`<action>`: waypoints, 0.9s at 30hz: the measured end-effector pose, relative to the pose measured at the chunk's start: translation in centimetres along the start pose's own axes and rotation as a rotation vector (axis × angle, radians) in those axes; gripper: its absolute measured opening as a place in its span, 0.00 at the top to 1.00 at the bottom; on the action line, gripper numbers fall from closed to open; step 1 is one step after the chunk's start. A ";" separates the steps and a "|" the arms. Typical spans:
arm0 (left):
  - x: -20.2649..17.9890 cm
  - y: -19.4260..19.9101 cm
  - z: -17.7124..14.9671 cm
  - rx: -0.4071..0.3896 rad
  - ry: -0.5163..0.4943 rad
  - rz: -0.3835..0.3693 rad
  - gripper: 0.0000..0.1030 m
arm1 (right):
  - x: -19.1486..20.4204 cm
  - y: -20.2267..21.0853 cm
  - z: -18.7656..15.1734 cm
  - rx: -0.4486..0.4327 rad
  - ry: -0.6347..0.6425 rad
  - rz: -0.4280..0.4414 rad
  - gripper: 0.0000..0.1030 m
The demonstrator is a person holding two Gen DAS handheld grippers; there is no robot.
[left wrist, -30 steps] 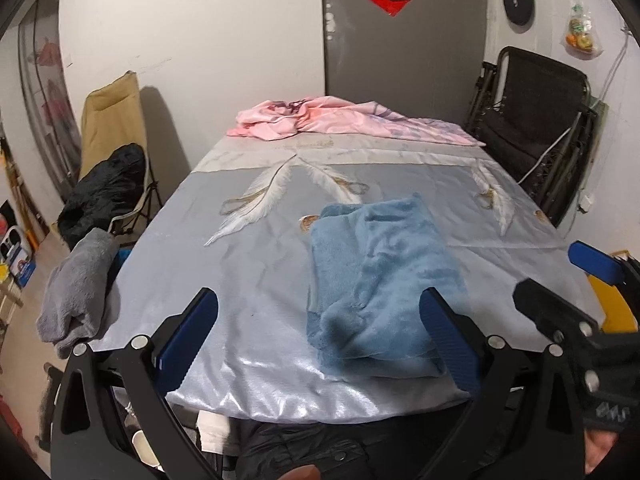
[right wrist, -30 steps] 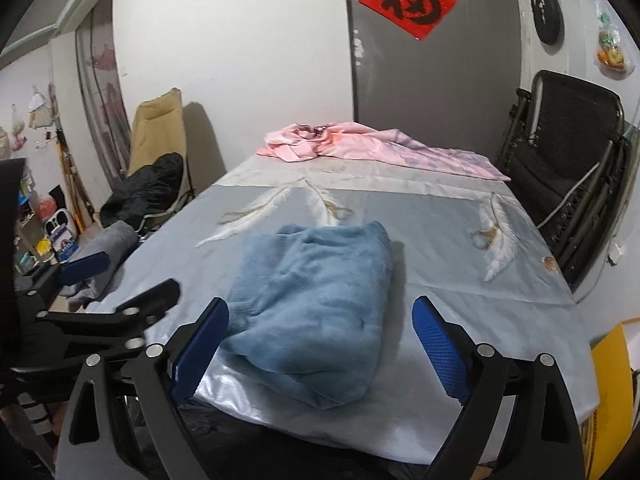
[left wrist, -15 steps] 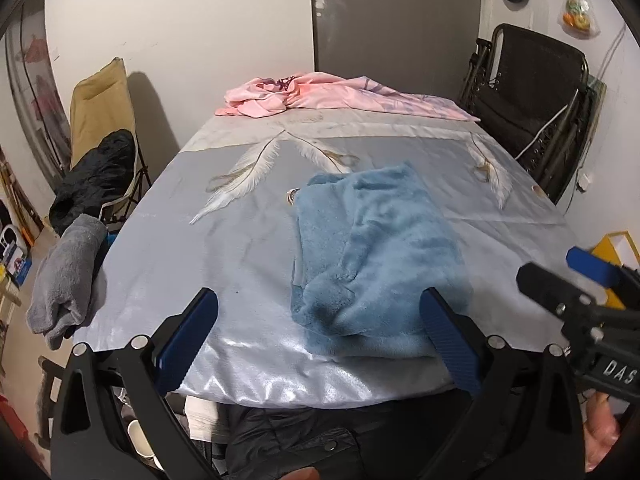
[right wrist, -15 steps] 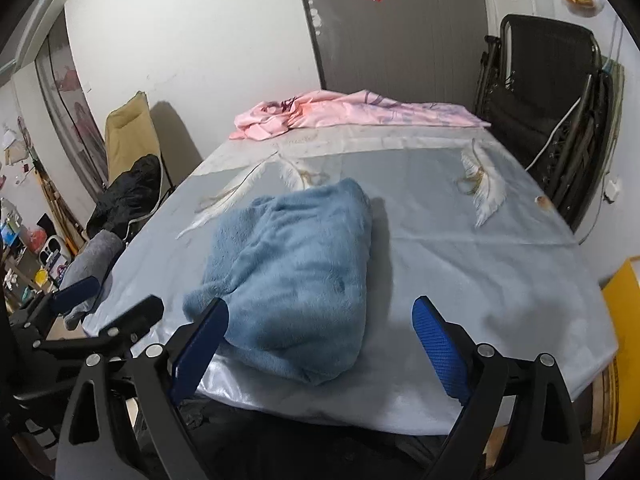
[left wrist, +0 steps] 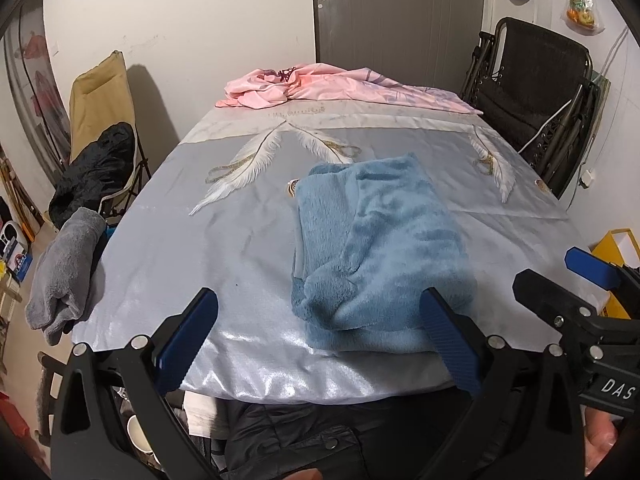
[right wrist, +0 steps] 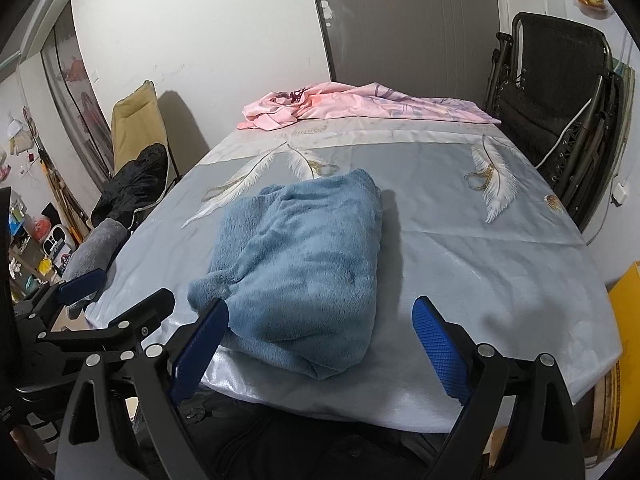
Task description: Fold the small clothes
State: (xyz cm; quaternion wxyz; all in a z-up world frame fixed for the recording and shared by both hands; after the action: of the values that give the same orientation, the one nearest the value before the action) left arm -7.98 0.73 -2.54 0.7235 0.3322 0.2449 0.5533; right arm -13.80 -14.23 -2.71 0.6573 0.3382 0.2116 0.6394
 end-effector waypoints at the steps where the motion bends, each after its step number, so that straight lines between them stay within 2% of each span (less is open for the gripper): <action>1: 0.0 0.0 0.0 0.000 0.000 0.000 0.05 | 0.1 0.0 0.0 0.001 -0.001 0.001 0.09; 27: 0.0 -0.3 -0.1 0.011 -0.002 -0.002 0.05 | -0.7 -0.6 -0.2 0.017 -0.007 0.014 0.09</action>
State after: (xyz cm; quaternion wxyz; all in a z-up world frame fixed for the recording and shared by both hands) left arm -7.90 0.68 -2.86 0.7224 0.3363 0.2475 0.5511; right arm -13.61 -14.86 -3.37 0.6507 0.3473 0.2122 0.6411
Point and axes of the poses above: each gripper's, at about its wrist camera, not at the fingertips, and y roughly against the way its jaws point, x to its left, z to its top, the point moved 2 cm from there along -y, roughly the way its jaws point, and after that the axes turned 4 degrees about -z, right-handed, at the moved point
